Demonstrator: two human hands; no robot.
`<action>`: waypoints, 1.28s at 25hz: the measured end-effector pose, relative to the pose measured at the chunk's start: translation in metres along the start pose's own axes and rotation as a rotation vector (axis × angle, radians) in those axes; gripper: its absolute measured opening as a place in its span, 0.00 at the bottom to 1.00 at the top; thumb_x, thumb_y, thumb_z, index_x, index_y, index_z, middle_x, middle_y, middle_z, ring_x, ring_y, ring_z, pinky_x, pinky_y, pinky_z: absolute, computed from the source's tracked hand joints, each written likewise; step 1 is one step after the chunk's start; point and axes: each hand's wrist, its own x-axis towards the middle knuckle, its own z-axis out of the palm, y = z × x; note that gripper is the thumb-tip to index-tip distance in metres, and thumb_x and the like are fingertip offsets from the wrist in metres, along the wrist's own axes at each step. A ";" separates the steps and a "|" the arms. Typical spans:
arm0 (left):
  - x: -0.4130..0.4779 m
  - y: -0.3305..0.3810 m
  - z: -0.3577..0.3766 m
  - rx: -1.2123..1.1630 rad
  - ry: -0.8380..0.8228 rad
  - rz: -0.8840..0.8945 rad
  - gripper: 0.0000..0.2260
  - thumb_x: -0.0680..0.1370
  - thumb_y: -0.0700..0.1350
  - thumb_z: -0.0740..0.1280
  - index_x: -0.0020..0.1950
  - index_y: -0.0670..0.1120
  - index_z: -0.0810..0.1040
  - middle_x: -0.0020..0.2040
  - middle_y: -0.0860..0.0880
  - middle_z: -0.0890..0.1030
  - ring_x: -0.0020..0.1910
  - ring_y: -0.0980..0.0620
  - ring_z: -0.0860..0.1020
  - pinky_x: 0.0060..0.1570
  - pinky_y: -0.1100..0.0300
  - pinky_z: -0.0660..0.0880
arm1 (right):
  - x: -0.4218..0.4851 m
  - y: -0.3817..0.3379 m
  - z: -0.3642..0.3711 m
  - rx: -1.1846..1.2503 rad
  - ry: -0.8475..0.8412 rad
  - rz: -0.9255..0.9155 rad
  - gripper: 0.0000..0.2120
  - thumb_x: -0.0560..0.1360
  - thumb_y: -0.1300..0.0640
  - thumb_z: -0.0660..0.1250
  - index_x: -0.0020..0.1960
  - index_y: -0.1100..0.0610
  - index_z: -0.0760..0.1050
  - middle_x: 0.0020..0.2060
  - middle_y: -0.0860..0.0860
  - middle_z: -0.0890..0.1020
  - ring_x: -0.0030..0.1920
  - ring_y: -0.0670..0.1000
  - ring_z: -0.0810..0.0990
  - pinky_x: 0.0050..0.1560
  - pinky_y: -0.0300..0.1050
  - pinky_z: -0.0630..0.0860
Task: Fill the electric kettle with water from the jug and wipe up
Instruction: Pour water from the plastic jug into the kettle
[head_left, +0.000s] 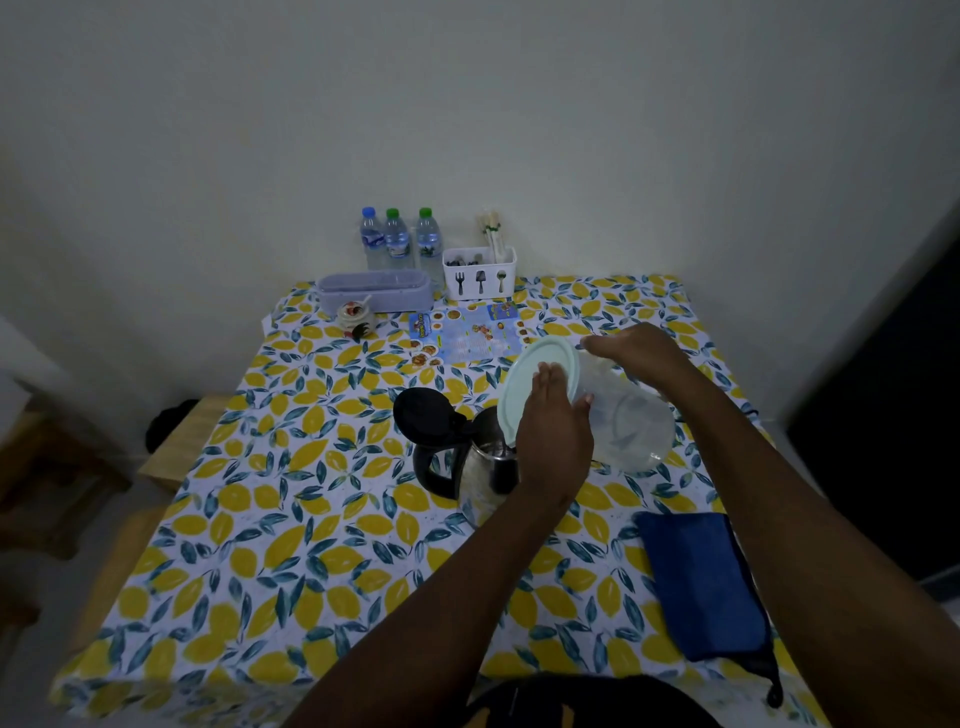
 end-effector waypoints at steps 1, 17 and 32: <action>-0.001 0.000 0.001 0.008 -0.016 0.006 0.25 0.82 0.52 0.59 0.76 0.43 0.59 0.78 0.46 0.59 0.77 0.51 0.56 0.73 0.54 0.59 | -0.001 0.003 0.000 0.023 0.005 0.011 0.25 0.66 0.38 0.70 0.21 0.54 0.67 0.21 0.50 0.71 0.24 0.52 0.71 0.30 0.45 0.65; 0.000 0.025 0.055 0.480 -0.288 0.269 0.25 0.84 0.47 0.52 0.77 0.38 0.49 0.79 0.39 0.51 0.78 0.44 0.50 0.76 0.53 0.48 | -0.005 0.126 0.018 0.658 0.097 0.328 0.23 0.69 0.44 0.72 0.20 0.52 0.72 0.17 0.47 0.72 0.19 0.47 0.69 0.26 0.40 0.63; 0.047 0.083 0.206 0.548 -0.603 0.569 0.28 0.83 0.51 0.55 0.77 0.40 0.50 0.79 0.40 0.54 0.78 0.42 0.53 0.75 0.50 0.53 | 0.033 0.289 -0.056 0.851 0.305 0.576 0.15 0.70 0.48 0.72 0.36 0.59 0.74 0.23 0.52 0.69 0.23 0.50 0.63 0.29 0.44 0.60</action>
